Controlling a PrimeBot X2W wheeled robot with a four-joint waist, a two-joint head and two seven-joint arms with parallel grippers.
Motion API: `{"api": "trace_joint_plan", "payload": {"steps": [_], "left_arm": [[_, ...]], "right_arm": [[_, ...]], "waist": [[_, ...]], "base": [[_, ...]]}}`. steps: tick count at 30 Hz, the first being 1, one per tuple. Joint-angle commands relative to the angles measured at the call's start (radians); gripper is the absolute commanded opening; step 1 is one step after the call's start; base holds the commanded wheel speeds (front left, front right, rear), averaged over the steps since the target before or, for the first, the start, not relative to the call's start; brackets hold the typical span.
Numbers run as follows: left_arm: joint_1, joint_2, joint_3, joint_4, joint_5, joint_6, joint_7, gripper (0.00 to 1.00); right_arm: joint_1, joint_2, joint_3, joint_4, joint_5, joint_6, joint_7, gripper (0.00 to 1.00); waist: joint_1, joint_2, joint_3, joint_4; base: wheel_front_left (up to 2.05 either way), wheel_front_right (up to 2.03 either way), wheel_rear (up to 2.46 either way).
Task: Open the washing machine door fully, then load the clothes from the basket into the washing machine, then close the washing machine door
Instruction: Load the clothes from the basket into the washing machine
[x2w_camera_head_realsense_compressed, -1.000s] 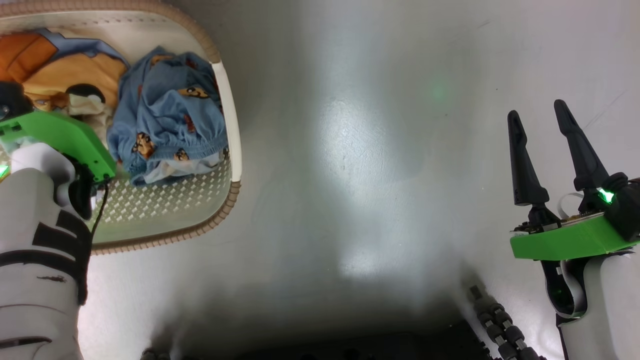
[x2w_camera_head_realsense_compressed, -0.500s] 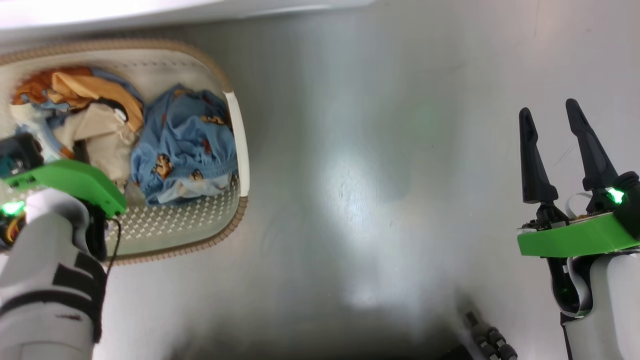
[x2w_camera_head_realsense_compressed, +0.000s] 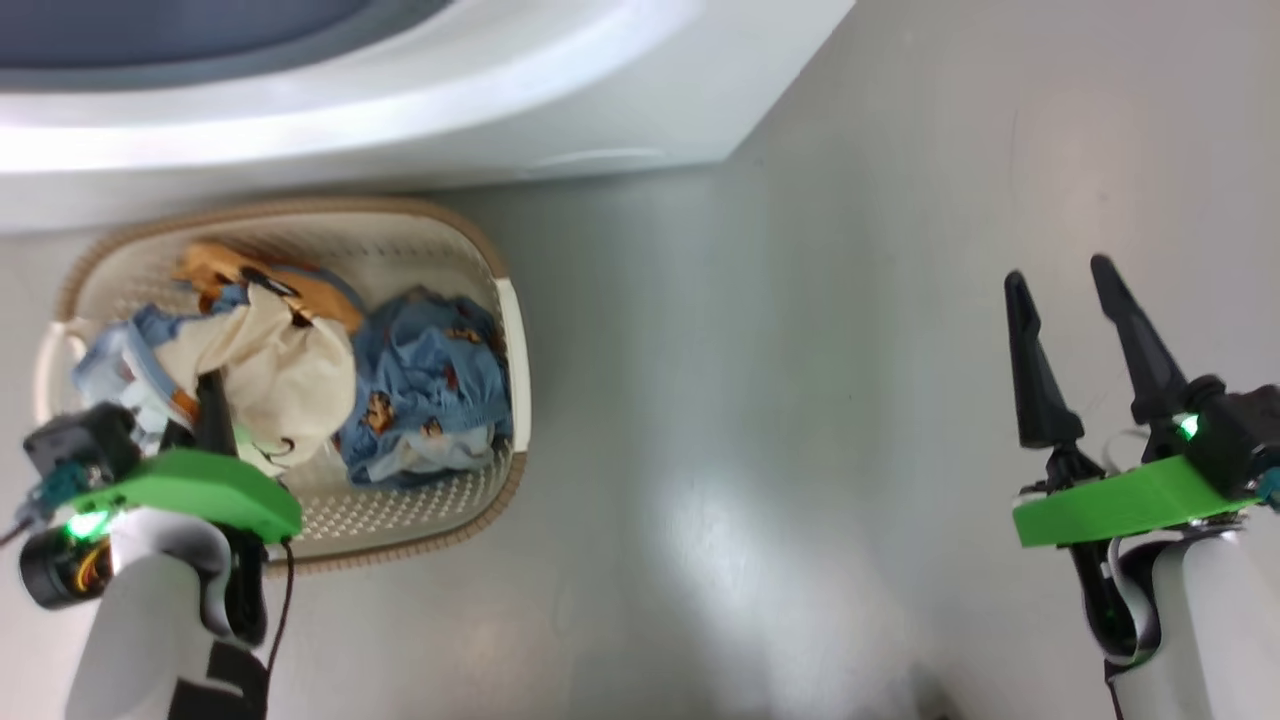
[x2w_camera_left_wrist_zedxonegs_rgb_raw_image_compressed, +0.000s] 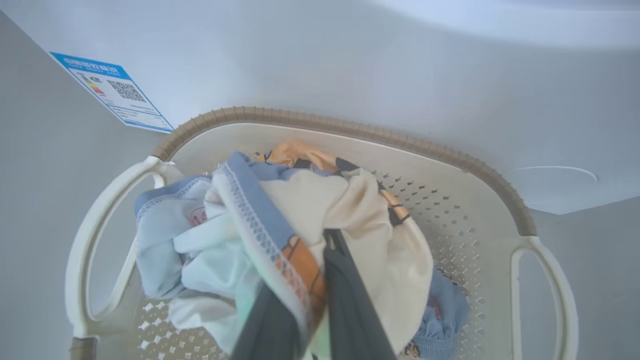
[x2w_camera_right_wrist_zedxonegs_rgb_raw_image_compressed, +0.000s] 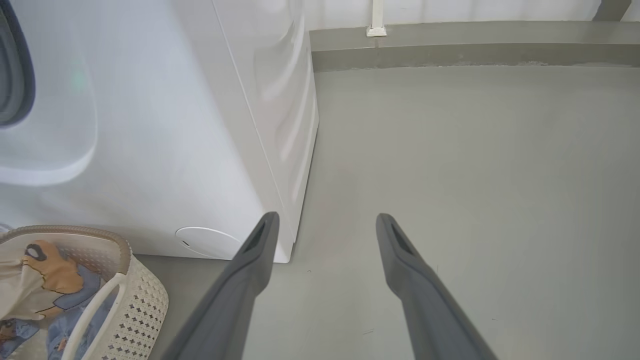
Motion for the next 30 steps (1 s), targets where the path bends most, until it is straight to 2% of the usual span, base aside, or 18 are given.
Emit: {"api": "trace_joint_plan", "payload": {"steps": [1,14,30], "left_arm": [[0.065,0.026,0.033,-0.056,0.01,-0.008,-0.006,0.0],[0.305,-0.005,0.074,-0.358,0.008,-0.02,-0.006,0.0],[0.505,-0.006,0.022,-0.664,-0.034,0.022,-0.006,0.0]], "right_arm": [[0.043,-0.005,0.027,-0.011,0.011,0.002,-0.005,1.0],[0.124,-0.009,0.044,0.049,0.023,0.002,-0.005,1.0],[0.19,-0.017,0.069,0.068,0.008,0.002,-0.005,1.0]], "waist": [[0.0,0.0,-0.102,0.019],[0.0,0.0,-0.318,0.029],[0.0,0.0,-0.521,0.022]], "base": [[0.0,0.0,0.0],[0.0,0.0,0.0],[0.0,0.0,0.0]]}}
